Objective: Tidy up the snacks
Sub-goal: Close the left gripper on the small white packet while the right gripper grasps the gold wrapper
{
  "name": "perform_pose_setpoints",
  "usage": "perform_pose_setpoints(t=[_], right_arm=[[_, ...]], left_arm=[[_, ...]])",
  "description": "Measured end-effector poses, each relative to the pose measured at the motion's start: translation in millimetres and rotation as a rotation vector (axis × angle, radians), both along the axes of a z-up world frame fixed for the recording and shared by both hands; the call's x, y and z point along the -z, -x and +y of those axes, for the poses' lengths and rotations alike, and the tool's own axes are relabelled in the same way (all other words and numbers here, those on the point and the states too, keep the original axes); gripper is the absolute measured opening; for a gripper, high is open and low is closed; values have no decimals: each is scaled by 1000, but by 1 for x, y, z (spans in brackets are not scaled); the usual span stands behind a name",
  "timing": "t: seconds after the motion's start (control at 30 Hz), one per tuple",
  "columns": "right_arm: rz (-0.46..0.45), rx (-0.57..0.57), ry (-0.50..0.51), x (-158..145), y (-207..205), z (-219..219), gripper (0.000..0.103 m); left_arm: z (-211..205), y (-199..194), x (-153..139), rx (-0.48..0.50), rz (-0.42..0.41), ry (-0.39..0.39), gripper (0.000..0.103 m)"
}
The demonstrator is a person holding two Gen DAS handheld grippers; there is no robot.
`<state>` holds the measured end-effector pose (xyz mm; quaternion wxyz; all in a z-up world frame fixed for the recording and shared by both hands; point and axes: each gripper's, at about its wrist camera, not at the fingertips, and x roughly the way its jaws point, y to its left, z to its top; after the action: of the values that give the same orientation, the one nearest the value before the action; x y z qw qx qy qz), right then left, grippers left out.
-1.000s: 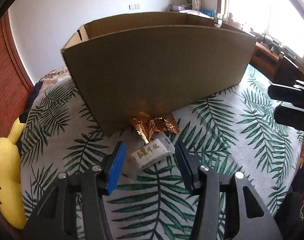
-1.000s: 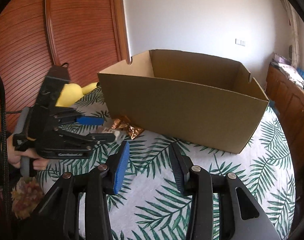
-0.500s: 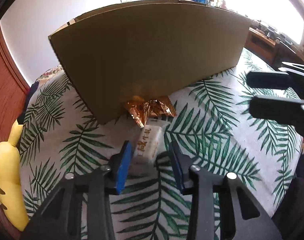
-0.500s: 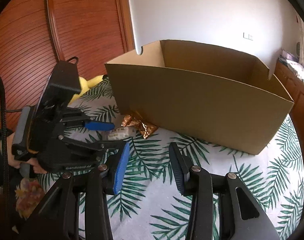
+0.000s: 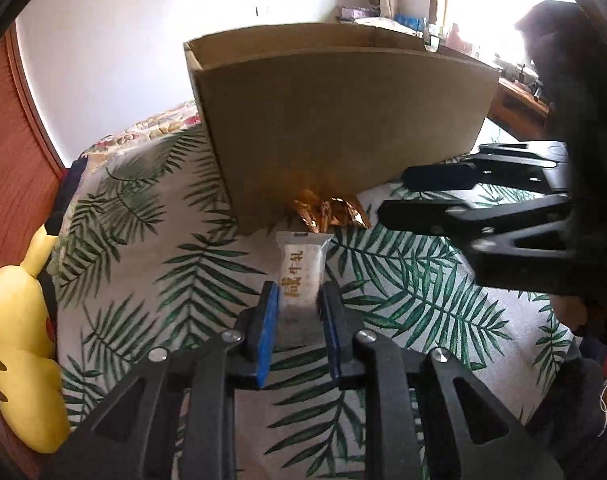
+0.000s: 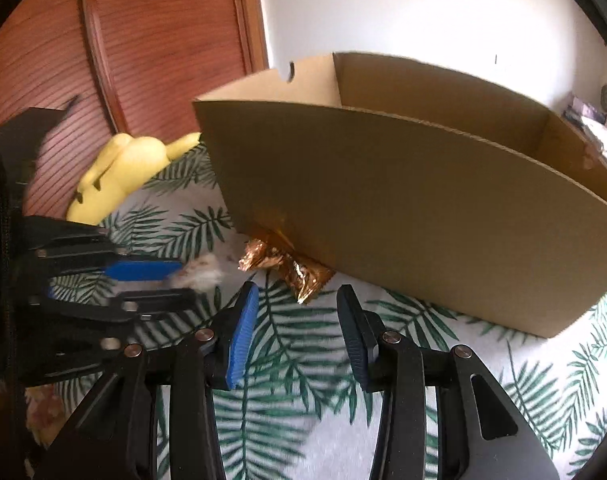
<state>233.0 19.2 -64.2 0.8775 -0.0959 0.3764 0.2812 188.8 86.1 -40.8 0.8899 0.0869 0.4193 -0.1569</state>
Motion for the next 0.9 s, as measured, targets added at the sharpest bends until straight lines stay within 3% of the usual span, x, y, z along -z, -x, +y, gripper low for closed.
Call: perform_pose_setpoints(t=[0.33, 0.9], right_arm=[[4, -23, 26, 7, -18, 16, 41], [12, -125, 137, 19, -26, 46, 41]], left_arm=[[24, 14, -16, -39, -37, 33, 19], [58, 21, -14, -98, -35, 60, 19]])
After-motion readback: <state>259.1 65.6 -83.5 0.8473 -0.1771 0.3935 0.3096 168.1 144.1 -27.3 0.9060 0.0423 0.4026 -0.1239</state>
